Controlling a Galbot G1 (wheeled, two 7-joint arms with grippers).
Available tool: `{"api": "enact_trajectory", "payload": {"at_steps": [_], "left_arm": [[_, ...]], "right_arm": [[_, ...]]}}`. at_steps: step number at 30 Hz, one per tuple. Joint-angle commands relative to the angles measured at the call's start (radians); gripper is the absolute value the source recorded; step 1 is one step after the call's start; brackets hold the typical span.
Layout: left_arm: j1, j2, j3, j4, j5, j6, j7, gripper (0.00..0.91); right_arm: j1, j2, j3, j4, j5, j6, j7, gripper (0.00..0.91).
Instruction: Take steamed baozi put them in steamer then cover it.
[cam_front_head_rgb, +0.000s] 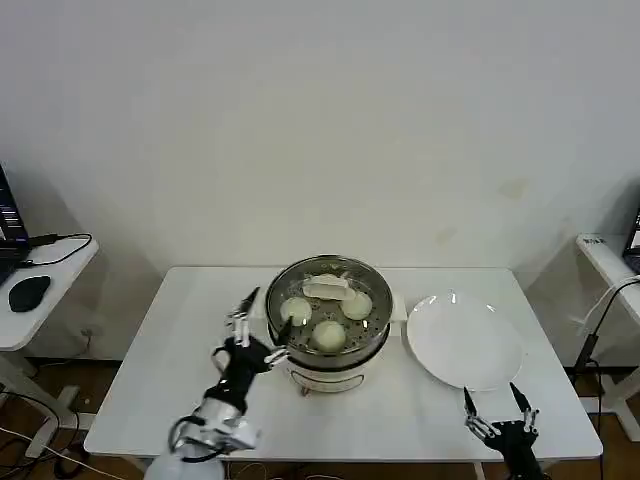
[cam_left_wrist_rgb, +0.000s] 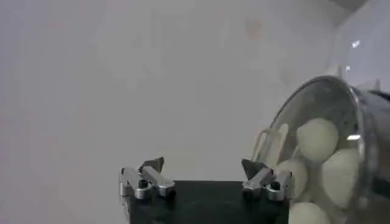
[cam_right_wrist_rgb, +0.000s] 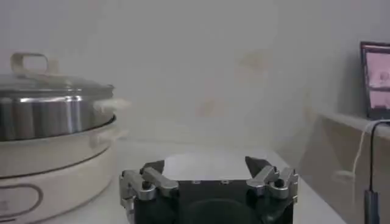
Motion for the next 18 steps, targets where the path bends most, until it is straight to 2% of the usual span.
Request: {"api": "enact_trajectory", "payload": {"at_steps": [1,9,18], "left_arm": [[0.259,-0.144,-0.403,0.04,-0.605,-0.281,-0.159,0.907],[0.321,-0.186,-0.439,0.076,-0.701,-0.301,-0.172,0.907],[0.361,-0.184,-0.459,0.093,-0.719,-0.335,-0.188,0.907]], "right_arm": [[0.001,-0.048,-0.069,0.046,0.0,0.007,0.002,0.907],[-0.017,-0.074,-0.081,0.081,0.01,0.008,0.005,0.907],[-0.029,-0.051,-0.092,0.077,-0.021,0.022,0.018,0.907]]}}
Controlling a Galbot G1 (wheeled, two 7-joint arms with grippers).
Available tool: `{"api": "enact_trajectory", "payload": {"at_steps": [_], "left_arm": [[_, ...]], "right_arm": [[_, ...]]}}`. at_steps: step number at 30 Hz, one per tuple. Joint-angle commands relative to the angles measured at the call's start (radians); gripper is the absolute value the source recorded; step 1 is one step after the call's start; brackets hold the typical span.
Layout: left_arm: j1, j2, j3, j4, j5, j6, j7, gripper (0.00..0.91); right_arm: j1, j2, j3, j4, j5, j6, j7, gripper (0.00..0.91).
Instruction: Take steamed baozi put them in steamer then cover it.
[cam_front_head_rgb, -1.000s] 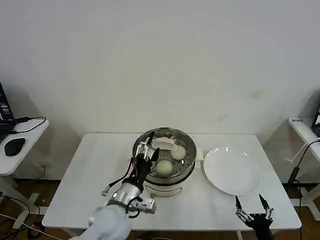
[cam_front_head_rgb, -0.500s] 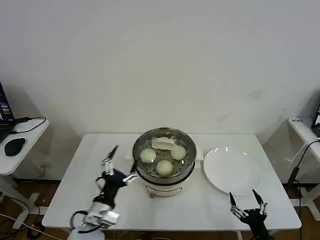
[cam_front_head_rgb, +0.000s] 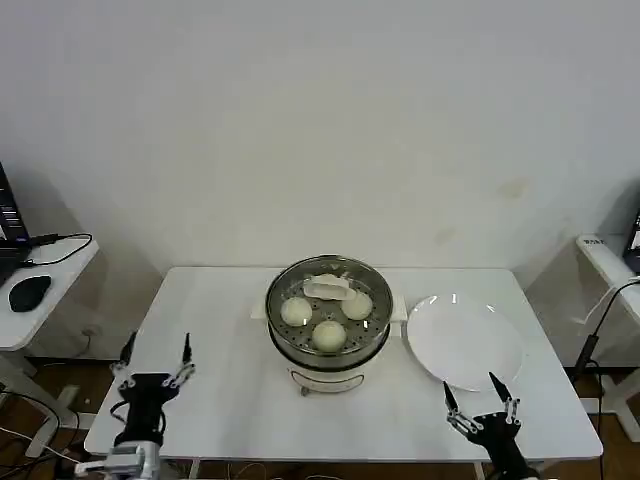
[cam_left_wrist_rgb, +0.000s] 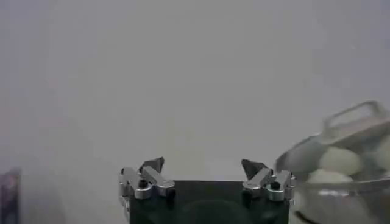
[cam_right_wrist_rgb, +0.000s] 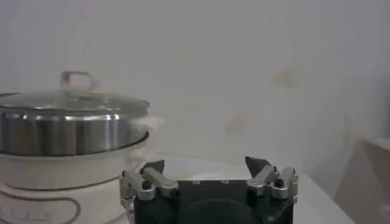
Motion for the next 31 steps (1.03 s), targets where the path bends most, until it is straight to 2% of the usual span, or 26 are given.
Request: {"api": "enact_trajectory", "payload": {"at_steps": [1,9,14,16,23,31], "left_arm": [[0.092,-0.035,-0.095,0.034,-0.153,-0.079,-0.039,0.907],[0.133,-0.038,-0.077,0.059,-0.163,-0.078,-0.009,0.907],[0.19,-0.035,-0.068,0.071,-0.147,-0.059,0.003,0.907],[0.217,-0.039,-0.069,0.075,-0.133,-0.064,0.006,0.907],[0.244,-0.059,-0.061,0.041,-0.099,-0.048,0.012,0.907],[0.233,-0.071,-0.03,0.039,-0.068,-0.045,0.016,0.907]], "right_arm": [[-0.006,-0.001,-0.019,0.018,-0.019,0.012,0.008,0.907],[-0.022,0.022,-0.03,0.023,-0.054,0.008,0.038,0.907],[-0.035,0.04,-0.047,0.044,-0.121,-0.073,0.103,0.907],[-0.046,0.037,-0.072,0.063,-0.145,-0.144,0.142,0.907],[-0.038,0.028,-0.102,0.081,-0.128,-0.171,0.157,0.907],[-0.04,0.014,-0.117,0.093,-0.116,-0.196,0.148,0.907]]}}
